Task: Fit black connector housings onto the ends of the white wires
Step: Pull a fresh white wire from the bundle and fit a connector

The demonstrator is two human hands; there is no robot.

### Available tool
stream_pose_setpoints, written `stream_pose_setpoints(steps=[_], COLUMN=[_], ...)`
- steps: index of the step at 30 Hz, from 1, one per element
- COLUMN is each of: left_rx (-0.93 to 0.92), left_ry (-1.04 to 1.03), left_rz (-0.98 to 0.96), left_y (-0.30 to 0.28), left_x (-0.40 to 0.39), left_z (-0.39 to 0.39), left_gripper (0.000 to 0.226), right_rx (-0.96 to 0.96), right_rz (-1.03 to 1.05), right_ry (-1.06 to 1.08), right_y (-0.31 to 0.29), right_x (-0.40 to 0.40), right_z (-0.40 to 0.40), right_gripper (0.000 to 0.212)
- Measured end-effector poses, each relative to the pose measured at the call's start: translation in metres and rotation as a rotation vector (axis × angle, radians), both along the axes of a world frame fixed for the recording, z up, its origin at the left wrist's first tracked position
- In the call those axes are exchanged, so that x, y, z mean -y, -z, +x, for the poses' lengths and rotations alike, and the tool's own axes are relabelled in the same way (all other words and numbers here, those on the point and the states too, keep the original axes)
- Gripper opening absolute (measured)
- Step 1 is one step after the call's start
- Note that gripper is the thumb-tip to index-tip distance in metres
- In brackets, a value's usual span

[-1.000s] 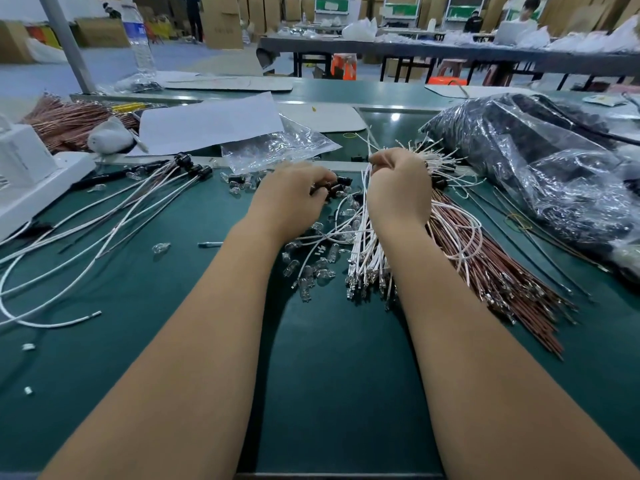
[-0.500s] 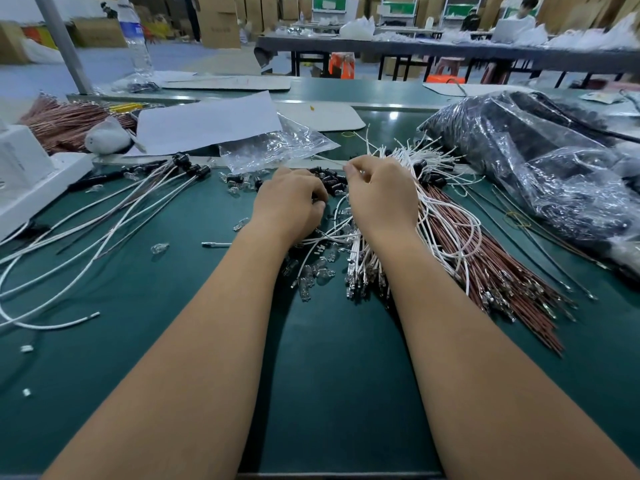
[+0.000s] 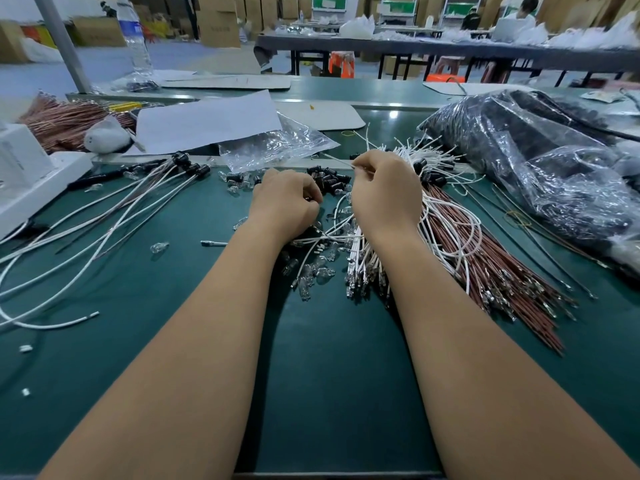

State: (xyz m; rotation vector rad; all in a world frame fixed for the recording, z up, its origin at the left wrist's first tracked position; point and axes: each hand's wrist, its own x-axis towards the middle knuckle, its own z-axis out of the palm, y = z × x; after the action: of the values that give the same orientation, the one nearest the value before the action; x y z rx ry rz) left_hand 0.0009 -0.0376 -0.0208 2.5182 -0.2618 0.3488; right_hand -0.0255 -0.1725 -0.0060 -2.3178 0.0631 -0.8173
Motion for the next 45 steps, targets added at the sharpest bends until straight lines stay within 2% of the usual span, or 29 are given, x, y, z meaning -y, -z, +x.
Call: stream_pose_setpoints(steps=[2,5,9,13,16,25,37,45], left_rx=[0.051,0.084,-0.102,-0.160,-0.167,-0.182,-0.193,-0.183], left_ry=[0.008,-0.009,0.068,0.132,0.144,0.222,0.262,0.307], left_rz=[-0.140,-0.471,-1.078,-1.328,-1.368,-1.320,-1.391,-1.334], left_y=[-0.001,-0.006,-0.011,-0.013,-0.014,-0.012,-0.010,-0.008], left_x=[-0.001,-0.003,-0.008,-0.008,-0.008,-0.008,-0.009,-0.011], left_z=[-0.002,-0.003,-0.002,-0.001,0.000,-0.001,0.003,0.004], left_gripper=[0.018,0.008,0.012,0.017,0.018,0.023,0.021,0.030], right_rx=[-0.005,0.029,0.066,0.070,0.049,0.065,0.067,0.081], right_rz=[0.039,0.058,0.049,0.042,0.046,0.035,0.079,0.072], right_ry=[-0.035,-0.058,-0.061,-0.037,-0.018,-0.038,-0.075,-0.115], right_y=[-0.001,-0.001,-0.002,-0.002,-0.002,-0.001,-0.001,-0.001], right_x=[-0.001,-0.003,-0.003,-0.003,-0.002,-0.004,-0.002,-0.003], right_z=[-0.001,-0.003,-0.006,-0.006,-0.004,-0.004,-0.004,-0.004], right_gripper=[0.022,0.025,0.021,0.017,0.017,0.017,0.015,0.014])
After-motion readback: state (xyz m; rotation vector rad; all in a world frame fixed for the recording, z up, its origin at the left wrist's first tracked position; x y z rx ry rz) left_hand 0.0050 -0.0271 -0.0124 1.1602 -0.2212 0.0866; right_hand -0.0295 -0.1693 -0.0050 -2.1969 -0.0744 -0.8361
